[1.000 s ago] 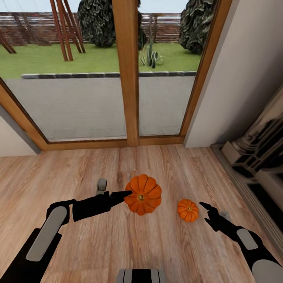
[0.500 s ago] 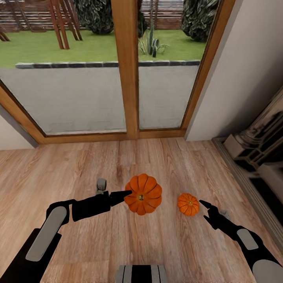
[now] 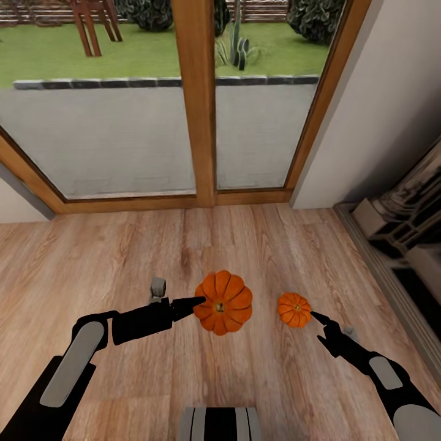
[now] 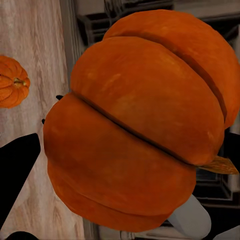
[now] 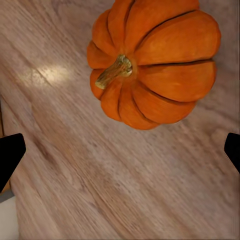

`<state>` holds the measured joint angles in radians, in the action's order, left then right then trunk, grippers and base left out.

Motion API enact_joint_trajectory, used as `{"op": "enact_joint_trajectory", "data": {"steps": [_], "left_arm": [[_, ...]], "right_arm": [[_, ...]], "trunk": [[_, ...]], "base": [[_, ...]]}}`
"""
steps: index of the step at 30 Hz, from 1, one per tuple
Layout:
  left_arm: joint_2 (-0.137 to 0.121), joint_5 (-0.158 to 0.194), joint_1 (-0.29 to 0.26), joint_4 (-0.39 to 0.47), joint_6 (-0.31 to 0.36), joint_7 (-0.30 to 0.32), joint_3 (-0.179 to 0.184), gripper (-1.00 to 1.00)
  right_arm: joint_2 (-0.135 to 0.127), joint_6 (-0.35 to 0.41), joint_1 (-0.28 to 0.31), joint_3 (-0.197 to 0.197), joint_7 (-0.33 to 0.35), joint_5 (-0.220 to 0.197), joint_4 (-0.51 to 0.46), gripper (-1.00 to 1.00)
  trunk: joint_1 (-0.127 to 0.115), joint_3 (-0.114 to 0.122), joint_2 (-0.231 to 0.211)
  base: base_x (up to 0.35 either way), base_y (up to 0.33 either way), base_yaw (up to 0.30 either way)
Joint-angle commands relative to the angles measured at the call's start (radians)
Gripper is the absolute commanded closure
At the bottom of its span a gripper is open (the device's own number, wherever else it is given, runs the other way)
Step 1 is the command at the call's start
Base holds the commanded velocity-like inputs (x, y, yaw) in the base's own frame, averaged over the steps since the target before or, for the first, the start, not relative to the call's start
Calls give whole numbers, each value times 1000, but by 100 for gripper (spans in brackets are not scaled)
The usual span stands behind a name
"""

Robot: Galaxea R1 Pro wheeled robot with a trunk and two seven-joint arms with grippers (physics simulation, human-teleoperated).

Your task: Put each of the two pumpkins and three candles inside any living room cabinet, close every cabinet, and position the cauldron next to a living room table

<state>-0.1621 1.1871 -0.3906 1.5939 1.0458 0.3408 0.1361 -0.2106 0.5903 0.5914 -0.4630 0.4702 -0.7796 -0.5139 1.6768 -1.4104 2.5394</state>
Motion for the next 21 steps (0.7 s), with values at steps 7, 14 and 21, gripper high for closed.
{"op": "enact_joint_trajectory", "data": {"steps": [7, 14, 21], "left_arm": [[0, -4, -1, 0, 1, 47, 0, 100], [-5, -4, -1, 0, 1, 65, 0, 100], [-8, -4, -1, 1, 1, 67, 0, 100]], "right_arm": [[-1, 7, 0, -5, 25, -4, -1, -100], [-15, 6, -1, -5, 71, -4, -1, -100], [-21, 6, -1, -6, 84, -4, -1, -100]], "trunk": [[3, -28, 2], [6, -55, 4], [9, -82, 5]], "base": [[0, 0, 0], [0, 0, 0], [0, 0, 0]]}}
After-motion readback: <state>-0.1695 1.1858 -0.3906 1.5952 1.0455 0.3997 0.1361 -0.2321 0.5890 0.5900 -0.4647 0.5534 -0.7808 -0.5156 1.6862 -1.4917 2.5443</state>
